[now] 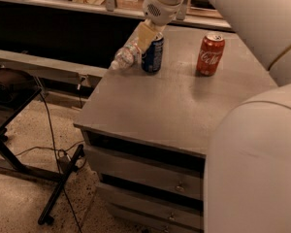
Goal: Move pepsi can near water bottle
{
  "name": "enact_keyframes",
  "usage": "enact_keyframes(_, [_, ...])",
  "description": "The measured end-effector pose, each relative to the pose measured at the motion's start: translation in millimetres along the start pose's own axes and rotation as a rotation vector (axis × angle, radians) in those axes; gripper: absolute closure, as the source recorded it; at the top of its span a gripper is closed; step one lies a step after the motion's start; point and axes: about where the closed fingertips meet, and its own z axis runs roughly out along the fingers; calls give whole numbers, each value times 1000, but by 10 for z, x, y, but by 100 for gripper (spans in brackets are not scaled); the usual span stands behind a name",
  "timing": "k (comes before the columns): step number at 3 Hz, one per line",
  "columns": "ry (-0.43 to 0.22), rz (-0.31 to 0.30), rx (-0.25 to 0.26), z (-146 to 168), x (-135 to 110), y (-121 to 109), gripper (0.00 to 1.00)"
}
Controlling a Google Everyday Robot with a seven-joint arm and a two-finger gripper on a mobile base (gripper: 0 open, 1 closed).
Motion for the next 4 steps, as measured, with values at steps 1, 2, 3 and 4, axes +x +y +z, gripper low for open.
enact_keyframes(1, [26,-16,-34,105,24,110,0])
enact_keyframes(2, [-29,55,-80,47,140,85,0])
enact_keyframes(3, [-251,108,-106,-421,398,87,0])
enact_keyframes(4, [-456,89,-88,-784,555,137,0])
